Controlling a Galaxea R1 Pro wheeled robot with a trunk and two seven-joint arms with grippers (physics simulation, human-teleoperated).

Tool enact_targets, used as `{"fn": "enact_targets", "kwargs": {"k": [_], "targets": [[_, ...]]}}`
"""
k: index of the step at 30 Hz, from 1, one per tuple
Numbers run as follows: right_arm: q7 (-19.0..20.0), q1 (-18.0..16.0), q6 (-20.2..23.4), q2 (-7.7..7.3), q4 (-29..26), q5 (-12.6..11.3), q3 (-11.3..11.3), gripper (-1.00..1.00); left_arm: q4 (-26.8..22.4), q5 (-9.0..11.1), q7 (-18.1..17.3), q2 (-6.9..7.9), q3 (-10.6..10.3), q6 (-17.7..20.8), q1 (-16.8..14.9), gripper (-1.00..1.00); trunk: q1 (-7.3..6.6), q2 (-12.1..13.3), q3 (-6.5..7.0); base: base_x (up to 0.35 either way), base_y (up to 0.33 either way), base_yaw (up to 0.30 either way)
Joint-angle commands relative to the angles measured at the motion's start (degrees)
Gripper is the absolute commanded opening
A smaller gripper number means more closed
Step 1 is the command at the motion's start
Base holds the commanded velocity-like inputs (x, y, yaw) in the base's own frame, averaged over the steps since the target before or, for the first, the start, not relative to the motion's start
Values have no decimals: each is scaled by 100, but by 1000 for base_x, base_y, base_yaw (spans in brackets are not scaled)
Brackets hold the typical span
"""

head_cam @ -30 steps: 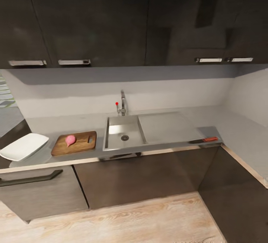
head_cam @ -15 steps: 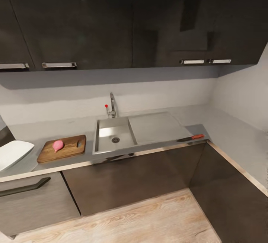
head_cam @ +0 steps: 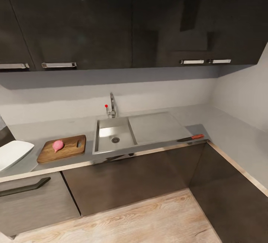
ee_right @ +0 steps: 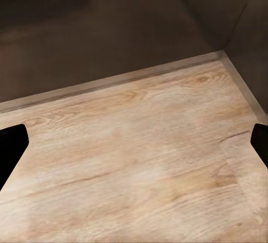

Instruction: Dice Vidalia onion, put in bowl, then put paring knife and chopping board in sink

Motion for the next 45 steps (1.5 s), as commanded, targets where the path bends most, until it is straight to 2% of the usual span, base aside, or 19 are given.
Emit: {"fn": "enact_targets", "kwargs": {"k": [1,6,10,12,14,19,20,21,26,29,30,31,33,34,36,37,40,43,45], "targets": [[-10,-3,-19,-3,-15,-15,-4,100,-6,42,51,5,-47,-11,1,100,4,-12,-11,0,0,0],[-48,-3,-12,14,-388,-8,-15,100,-6,42,51,-2,-47,-12,3,100,4,-12,-11,0,0,0],[-87,-3,104,22,-1152,-2,-16,100,-4,43,51,-3,-47,-8,1,100,4,-12,-11,0,0,0],[-136,-3,593,20,-1900,-2,-17,100,-4,43,51,-3,-48,-10,0,100,4,-12,-11,0,0,0],[-167,-3,879,18,-2252,-2,-17,100,-4,43,51,-3,-51,-12,0,100,4,-12,-11,0,0,0],[-304,-3,2112,20,-3747,-8,-17,100,3,43,51,-16,-55,-7,1,100,4,-12,-11,0,0,0],[-372,-5,2741,27,-4572,-16,-17,100,3,41,51,-19,-55,-6,-2,100,4,-12,-11,0,0,0],[-407,-10,2955,28,-4866,-17,-17,100,0,39,51,-20,-56,-9,-1,100,4,-12,-11,0,0,0],[-509,-96,3791,25,-5685,-19,-17,100,-3,38,51,-21,-54,-9,-3,100,4,-12,-11,0,0,0],[-660,-489,4476,19,-6120,-19,-17,100,0,42,51,-21,-51,-7,-2,100,4,-12,-11,0,0,0],[-739,-728,4741,16,-6209,-18,-17,100,2,42,51,-21,-49,-6,-3,100,4,-12,-11,0,0,0],[-926,-1387,5406,-9,-6304,-10,-19,100,4,43,51,-21,-48,-6,-2,100,4,-12,-11,0,0,0],[-999,-1752,5783,-36,-6319,-6,-22,100,6,43,51,-21,-49,-6,1,100,4,-12,-11,0,0,0],[-1035,-2092,6105,-102,-6321,-4,-27,100,19,43,51,-21,-48,-6,-2,100,4,-12,-11,0,0,0],[-1054,-2395,6365,-229,-6316,-6,-31,100,29,41,51,-21,-47,-6,-2,100,4,-12,-11,0,0,0],[-1058,-2653,6593,-395,-6294,-13,-32,100,35,42,51,-21,-47,-6,-1,100,4,-12,-11,0,0,0],[-1054,-2967,6874,-600,-6191,-22,-34,100,38,41,51,-21,-47,-6,0,100,4,-12,-11,0,0,0],[-996,-3537,7122,-876,-5636,-38,-42,100,40,36,51,-21,-47,-9,1,100,4,-12,-11,0,0,0],[-836,-3759,7155,-1017,-5318,-53,-52,100,40,35,51,-21,-47,-12,1,100,4,-12,-11,0,0,0]]}}
